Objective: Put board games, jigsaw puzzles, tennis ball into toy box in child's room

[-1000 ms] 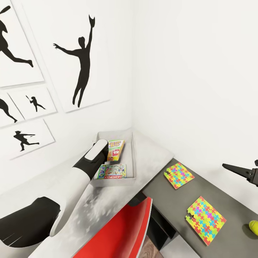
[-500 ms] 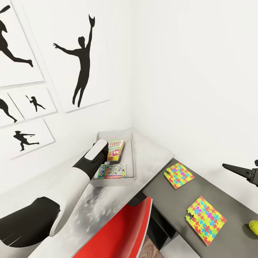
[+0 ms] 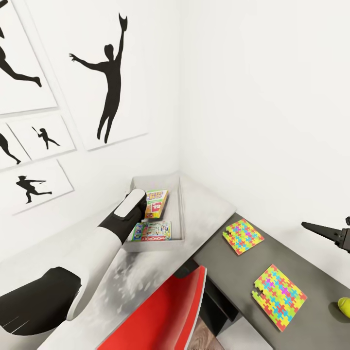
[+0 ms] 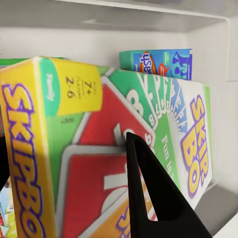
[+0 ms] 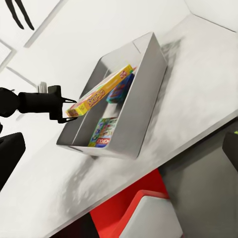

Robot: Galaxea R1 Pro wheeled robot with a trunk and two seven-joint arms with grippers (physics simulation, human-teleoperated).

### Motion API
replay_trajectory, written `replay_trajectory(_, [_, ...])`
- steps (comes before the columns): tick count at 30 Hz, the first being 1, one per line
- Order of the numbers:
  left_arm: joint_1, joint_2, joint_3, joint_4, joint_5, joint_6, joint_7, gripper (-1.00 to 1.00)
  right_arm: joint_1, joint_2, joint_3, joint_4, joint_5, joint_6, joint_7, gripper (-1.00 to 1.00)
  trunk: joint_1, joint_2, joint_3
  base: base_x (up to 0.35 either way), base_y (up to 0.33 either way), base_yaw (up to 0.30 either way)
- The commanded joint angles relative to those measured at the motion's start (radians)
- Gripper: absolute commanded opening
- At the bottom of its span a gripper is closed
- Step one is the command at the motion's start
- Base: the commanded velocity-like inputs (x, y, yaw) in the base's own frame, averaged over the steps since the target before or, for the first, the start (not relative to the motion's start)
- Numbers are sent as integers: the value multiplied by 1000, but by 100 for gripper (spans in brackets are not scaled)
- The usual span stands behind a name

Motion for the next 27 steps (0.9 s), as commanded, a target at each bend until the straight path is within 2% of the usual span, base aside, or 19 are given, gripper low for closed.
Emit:
replay_trajectory(1, [-1, 1, -4, 0, 3, -3, -1, -100, -1, 0, -1, 0, 2, 4, 4, 100, 1, -2, -3, 0, 0, 0])
replay_trajectory(16, [-1, 1, -4, 0, 4, -3, -2, -100, -1, 0, -1, 0, 2, 4, 4, 100, 1, -2, -6, 0, 0, 0])
replay_trajectory(17, [-2, 1, -4, 0, 4, -3, 0, 100, -1, 0, -1, 0, 2, 4, 4, 100, 1, -2, -6, 0, 0, 0])
replay_trajectory(27, [-3, 1, -4, -2, 4, -2, 7, 100, -1, 0, -1, 0, 2, 4, 4, 100, 1, -2, -6, 0, 0, 0])
